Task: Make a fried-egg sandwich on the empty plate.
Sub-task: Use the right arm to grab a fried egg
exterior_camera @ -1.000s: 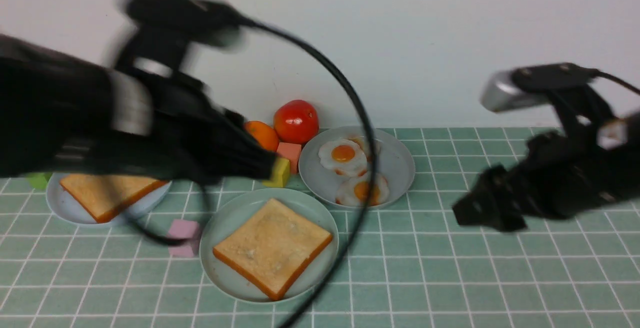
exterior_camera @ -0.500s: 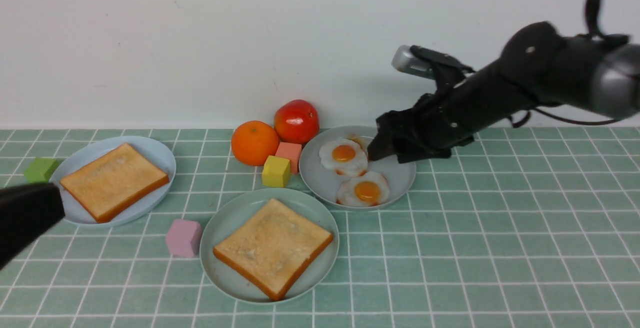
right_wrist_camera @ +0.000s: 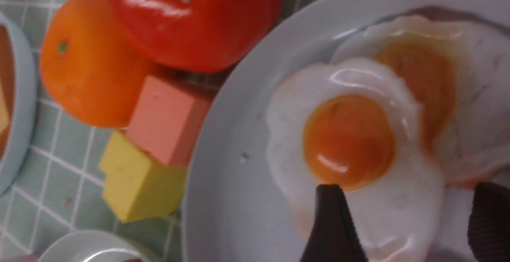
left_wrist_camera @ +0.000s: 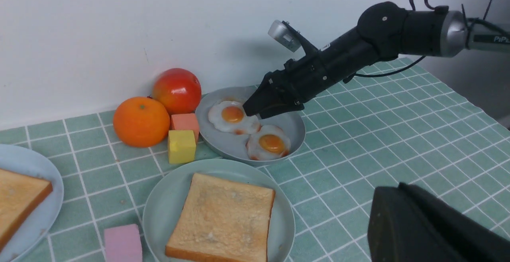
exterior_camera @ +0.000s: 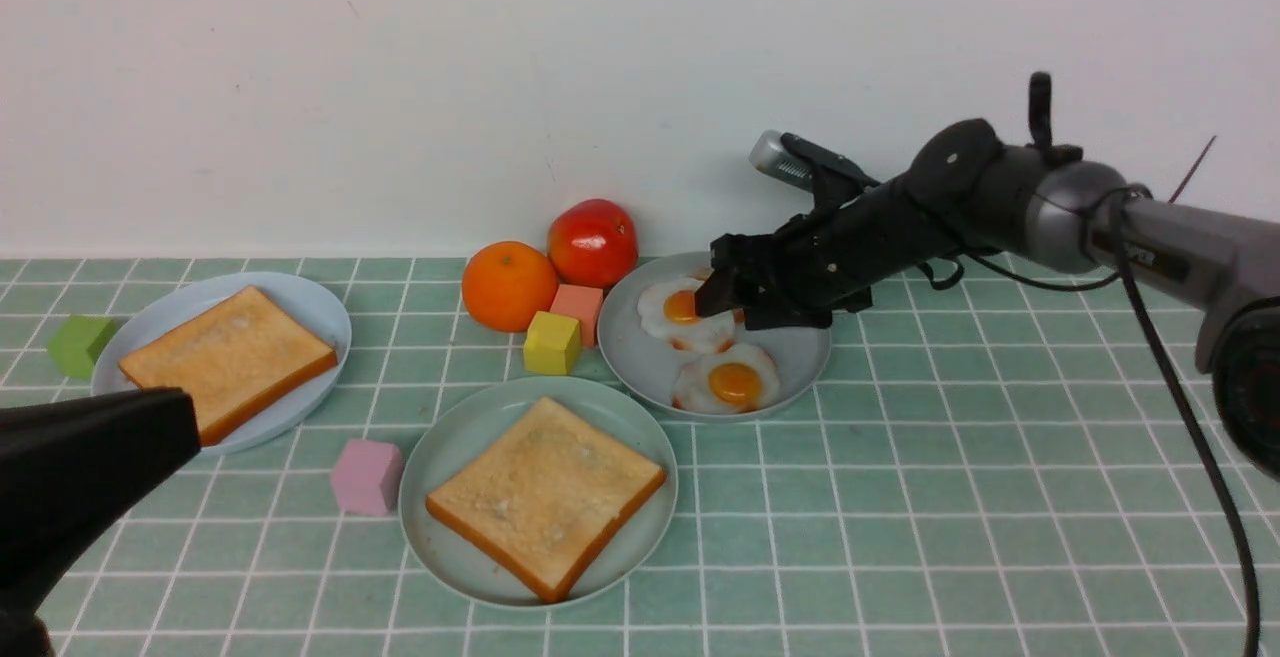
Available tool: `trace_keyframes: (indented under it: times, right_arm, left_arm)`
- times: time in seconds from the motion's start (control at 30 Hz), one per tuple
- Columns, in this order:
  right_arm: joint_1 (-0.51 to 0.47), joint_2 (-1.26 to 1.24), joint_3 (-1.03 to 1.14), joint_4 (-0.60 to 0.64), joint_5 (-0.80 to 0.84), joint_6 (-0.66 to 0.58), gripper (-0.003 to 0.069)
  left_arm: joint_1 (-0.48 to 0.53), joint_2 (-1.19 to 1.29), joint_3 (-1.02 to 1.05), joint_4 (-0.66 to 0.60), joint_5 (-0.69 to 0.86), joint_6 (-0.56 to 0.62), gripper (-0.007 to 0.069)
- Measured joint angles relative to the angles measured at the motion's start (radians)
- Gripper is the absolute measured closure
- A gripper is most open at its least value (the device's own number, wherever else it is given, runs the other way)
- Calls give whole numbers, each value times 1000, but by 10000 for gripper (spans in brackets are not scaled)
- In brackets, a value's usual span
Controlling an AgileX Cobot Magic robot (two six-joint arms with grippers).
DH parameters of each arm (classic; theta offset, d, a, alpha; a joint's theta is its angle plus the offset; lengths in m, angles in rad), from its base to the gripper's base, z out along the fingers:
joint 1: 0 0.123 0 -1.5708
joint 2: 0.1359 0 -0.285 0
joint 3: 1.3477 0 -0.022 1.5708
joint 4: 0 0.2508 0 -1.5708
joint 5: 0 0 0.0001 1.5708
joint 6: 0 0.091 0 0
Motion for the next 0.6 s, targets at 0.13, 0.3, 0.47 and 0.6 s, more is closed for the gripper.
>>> trace_keyframes:
  times: [0.13, 0.3, 0.47, 0.6]
  right_arm:
    - [0, 7, -3, 11, -18, 0, 207]
    - [0, 14, -5, 26, -33, 0, 207]
    - [0, 15, -5, 40, -37, 0, 207]
    - [0, 15, -7, 48, -5, 0, 207]
  left_arm:
    - [0, 0, 3, 0, 0, -1, 638]
    - [0, 0, 3, 0, -1, -2, 638]
    - [0, 0, 3, 0, -1, -2, 638]
    - [0, 0, 3, 0, -1, -3, 638]
